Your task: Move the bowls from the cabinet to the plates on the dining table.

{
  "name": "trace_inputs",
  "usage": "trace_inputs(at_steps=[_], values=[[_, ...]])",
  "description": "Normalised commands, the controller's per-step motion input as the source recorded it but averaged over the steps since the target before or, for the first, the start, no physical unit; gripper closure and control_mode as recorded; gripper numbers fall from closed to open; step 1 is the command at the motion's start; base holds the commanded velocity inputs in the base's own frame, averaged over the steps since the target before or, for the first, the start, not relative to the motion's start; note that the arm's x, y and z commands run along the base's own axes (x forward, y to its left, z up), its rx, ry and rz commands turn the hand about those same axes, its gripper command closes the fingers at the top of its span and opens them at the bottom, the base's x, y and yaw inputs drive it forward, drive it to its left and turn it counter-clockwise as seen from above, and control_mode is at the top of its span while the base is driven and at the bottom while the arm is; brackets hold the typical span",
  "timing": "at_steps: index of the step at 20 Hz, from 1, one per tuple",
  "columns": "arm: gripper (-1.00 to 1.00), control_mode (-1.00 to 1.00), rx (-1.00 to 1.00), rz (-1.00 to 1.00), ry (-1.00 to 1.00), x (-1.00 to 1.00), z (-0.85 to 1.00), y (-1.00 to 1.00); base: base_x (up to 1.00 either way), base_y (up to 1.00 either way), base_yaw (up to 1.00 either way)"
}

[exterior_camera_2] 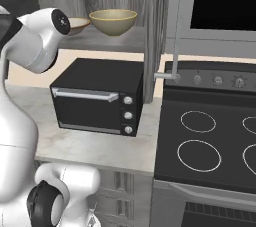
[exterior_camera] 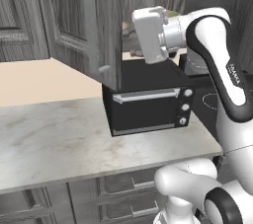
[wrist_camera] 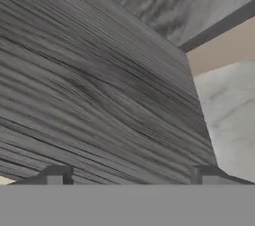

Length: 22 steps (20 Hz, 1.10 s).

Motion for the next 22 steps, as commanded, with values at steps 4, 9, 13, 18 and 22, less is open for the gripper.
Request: trace_inputs(at_steps=[4,9,13,18,22], values=[[-1.00,-1.00,0.00,0.16,0.01,0.00,-0.27,0.69,0.00,0.00,0.00],[-1.00,-1.00,0.00,0.13,0.01,0.01,-0.29,0.79,0.00,0.00,0.00],[-1.00,-1.00,0.00,0.12,0.01,0.05,-0.34,0.89,0.00,0.00,0.00],[-1.00,-1.00,0.00,0.09,0.00,0.10,-0.34,0.90,0.00,0.00,0.00],[-1.00,-1.00,-0.08,0.04,0.00,0.09,-0.16,0.48,0.00,0.00,0.00]])
